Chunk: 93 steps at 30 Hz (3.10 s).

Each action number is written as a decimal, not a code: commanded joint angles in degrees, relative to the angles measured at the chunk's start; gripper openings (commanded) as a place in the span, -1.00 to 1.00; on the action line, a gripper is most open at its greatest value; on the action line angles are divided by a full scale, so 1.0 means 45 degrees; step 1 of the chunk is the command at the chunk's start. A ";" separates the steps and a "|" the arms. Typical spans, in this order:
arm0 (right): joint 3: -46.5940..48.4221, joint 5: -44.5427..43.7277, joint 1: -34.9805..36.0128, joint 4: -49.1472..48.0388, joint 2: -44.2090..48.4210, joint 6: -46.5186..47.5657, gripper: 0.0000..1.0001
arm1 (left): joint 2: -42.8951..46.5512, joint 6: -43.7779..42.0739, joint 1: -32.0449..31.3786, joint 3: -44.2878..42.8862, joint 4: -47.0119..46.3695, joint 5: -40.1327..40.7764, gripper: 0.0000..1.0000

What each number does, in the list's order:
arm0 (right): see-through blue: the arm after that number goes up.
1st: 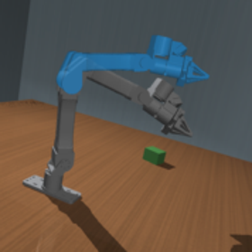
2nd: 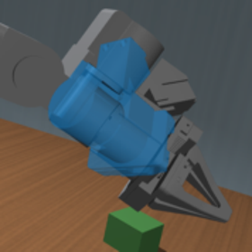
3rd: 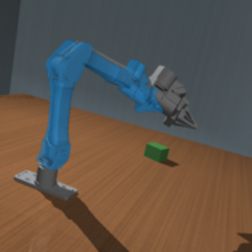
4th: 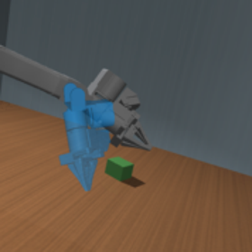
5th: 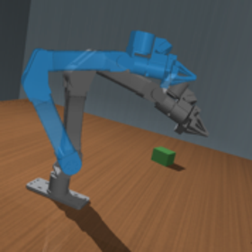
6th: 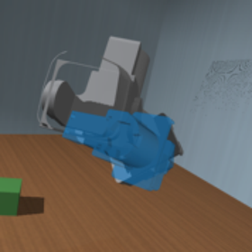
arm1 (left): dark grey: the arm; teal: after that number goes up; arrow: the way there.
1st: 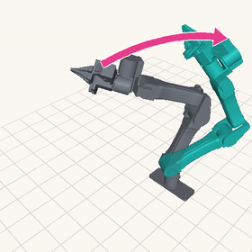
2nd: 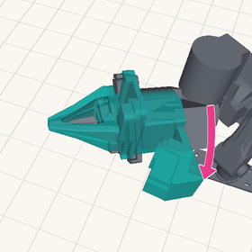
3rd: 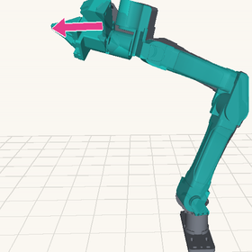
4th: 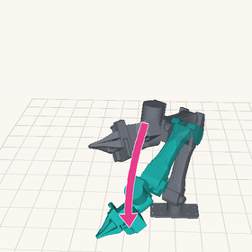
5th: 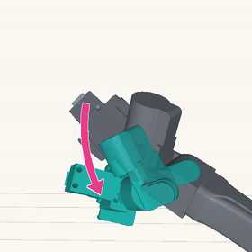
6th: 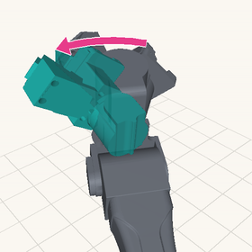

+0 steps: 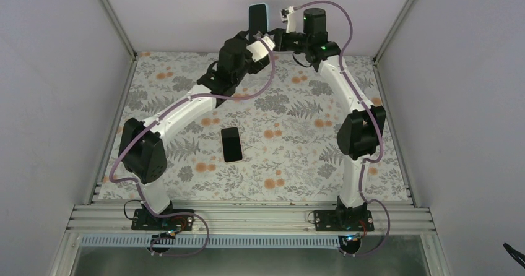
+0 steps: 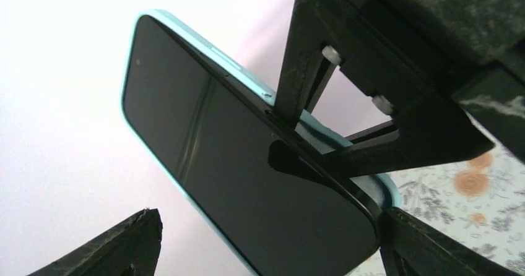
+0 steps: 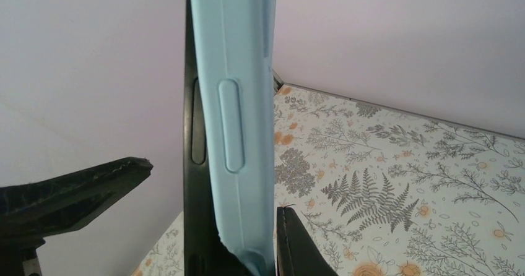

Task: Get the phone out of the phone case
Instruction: Remove the phone case from the phone, then place the phone case at the center of the board, then place the phone at the center of the board.

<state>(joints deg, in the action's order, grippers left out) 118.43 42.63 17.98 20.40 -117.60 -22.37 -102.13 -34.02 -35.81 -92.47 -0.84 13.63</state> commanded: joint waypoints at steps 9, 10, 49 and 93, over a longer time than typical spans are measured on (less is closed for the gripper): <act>-0.0941 0.2364 0.0092 -0.0815 0.0886 -0.0526 -0.94 | -0.0695 -0.4576 -0.0808 0.2642 -1.0613 0.6208 0.52; -0.1119 0.2648 0.0088 -0.0783 0.0983 -0.0481 -0.93 | -0.0932 -0.5131 -0.0811 0.2653 -1.1344 0.6376 0.45; -0.2591 -0.7562 -0.1052 0.3478 0.2577 0.4852 -0.93 | 0.0739 -0.8242 -0.2272 0.4675 -1.1764 0.6236 -0.95; -0.5426 -0.9465 -0.2912 0.9763 -0.0087 1.0177 0.10 | 0.7549 -0.4882 -0.0069 1.5881 0.0365 0.1848 0.27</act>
<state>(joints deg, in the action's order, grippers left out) 93.08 18.70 5.19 64.51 -124.03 22.44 -74.89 -67.59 -35.77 -12.25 -29.19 35.68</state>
